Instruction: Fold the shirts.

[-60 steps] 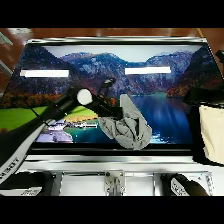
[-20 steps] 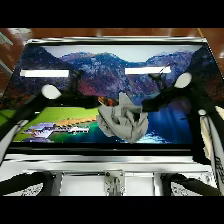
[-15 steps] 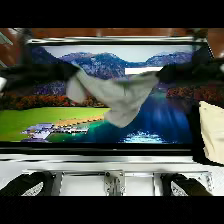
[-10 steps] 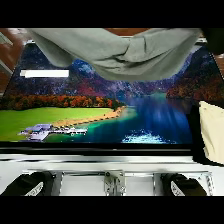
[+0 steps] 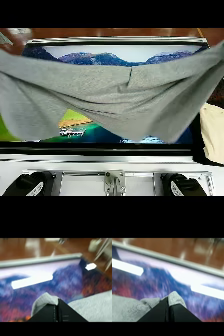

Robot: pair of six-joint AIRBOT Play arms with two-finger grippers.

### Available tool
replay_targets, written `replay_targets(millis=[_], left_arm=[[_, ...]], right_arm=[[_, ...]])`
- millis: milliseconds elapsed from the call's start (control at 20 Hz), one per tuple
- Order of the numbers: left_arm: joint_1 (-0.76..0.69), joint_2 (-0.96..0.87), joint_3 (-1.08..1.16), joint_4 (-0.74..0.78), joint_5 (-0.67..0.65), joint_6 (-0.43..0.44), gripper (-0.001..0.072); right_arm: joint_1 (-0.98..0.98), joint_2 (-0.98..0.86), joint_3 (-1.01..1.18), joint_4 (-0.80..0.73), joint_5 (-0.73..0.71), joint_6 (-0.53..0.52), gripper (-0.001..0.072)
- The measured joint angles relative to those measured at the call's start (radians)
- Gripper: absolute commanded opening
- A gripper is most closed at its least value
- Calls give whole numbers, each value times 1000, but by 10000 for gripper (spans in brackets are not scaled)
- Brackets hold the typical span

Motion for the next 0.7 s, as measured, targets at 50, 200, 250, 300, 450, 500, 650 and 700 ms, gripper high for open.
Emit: replay_targets(millis=[50,200,250,300,450,500,650,700], left_arm=[[0,2,-31,30,-46,-14,36],[0,3,-172,66,-122,-50,36],[0,3,-236,63,-129,-58,36],[0,3,-301,53,-130,-66,37],[0,2,-495,-8,-85,-99,37],[0,1,-553,-39,-58,-109,37],[0,-2,-678,-144,48,-124,37],[0,-3,-707,-173,86,-127,37]], right_arm=[[0,-13,-13,-24,48,5,63],[0,-78,-89,-27,101,9,63],[0,-108,-121,-14,88,3,62],[0,-150,-158,3,50,-3,62],[0,-317,-230,70,-143,-14,63],[0,-379,-242,111,-224,-16,63],[0,-568,-262,298,-486,-18,63],[0,-626,-266,365,-539,-18,63]])
